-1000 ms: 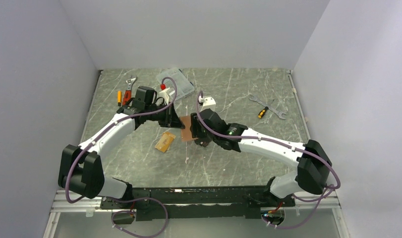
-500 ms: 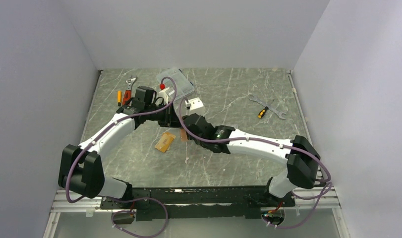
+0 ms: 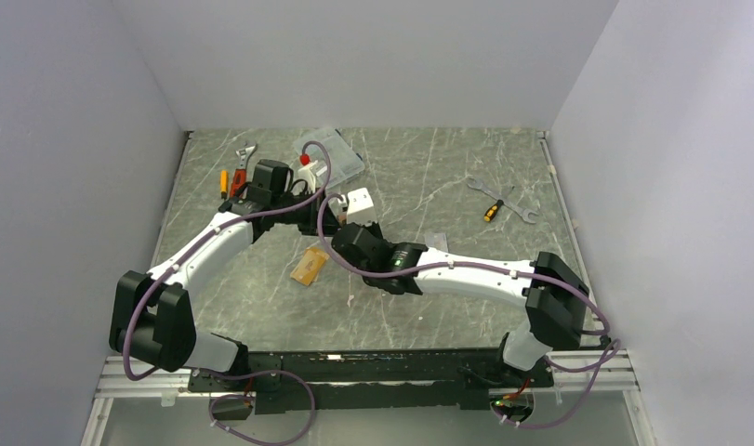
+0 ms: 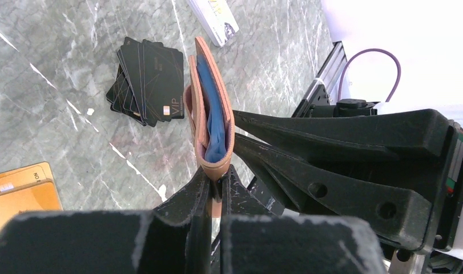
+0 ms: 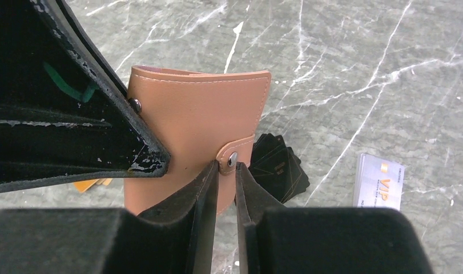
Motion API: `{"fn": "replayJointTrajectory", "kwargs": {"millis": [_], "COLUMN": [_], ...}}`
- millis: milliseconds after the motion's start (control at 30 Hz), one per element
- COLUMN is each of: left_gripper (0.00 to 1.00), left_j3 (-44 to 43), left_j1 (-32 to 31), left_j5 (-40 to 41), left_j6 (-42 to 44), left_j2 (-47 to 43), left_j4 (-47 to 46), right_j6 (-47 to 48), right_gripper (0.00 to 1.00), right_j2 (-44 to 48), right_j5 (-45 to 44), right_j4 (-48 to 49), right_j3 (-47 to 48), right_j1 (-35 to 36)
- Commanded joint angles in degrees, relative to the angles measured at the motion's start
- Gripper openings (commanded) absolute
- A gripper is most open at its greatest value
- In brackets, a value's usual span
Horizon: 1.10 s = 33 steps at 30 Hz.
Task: Put the credit cards into the card holder
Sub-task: Open the card holder.
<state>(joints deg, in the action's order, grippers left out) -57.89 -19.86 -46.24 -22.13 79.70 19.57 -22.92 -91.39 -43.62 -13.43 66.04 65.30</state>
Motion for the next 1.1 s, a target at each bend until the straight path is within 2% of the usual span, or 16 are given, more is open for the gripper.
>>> {"fn": "replayJointTrajectory", "kwargs": {"millis": [0,133,233,333,533,733,1067], "left_gripper": [0.00,0.00,0.00,0.00,0.00,0.00,0.00], "left_j3": [-1.27,-0.95,-0.65,-0.38,0.11,0.21,0.45], "left_j1": [-0.45,-0.42,-0.39,-0.42,-0.45,-0.45,-0.45], "left_j5": [-7.68,-8.56,-9.15,-9.73,-10.80,-11.33,-11.51], "left_j6": [-2.24,-2.56,-2.73,-3.04,-3.46,-3.62,-3.36], "left_j2": [-1.66,-1.48,-1.54,-1.66,-1.82,-1.99,-2.06], "left_j4": [-1.19,-1.63,-1.86,-2.17,-2.46,-2.47,-2.35], "right_j6": [2.14,5.10,6.48,7.64,8.10,6.90,2.70], "right_gripper": [0.20,0.31,0.32,0.26,0.00,0.00,0.00], "right_j2": [-0.73,0.01,-0.83,-1.16,0.07,2.31,9.30], "right_j5": [-5.98,-5.57,-6.82,-6.40,-7.72,-11.10,-8.94], "right_j4": [1.24,5.40,6.56,8.68,11.48,12.37,11.57], "right_j3": [0.88,-0.07,0.52,0.10,-1.88,-3.99,-9.21], "right_j1": [-0.90,-0.87,-0.85,-0.88,-0.92,-3.24,-7.38]}}
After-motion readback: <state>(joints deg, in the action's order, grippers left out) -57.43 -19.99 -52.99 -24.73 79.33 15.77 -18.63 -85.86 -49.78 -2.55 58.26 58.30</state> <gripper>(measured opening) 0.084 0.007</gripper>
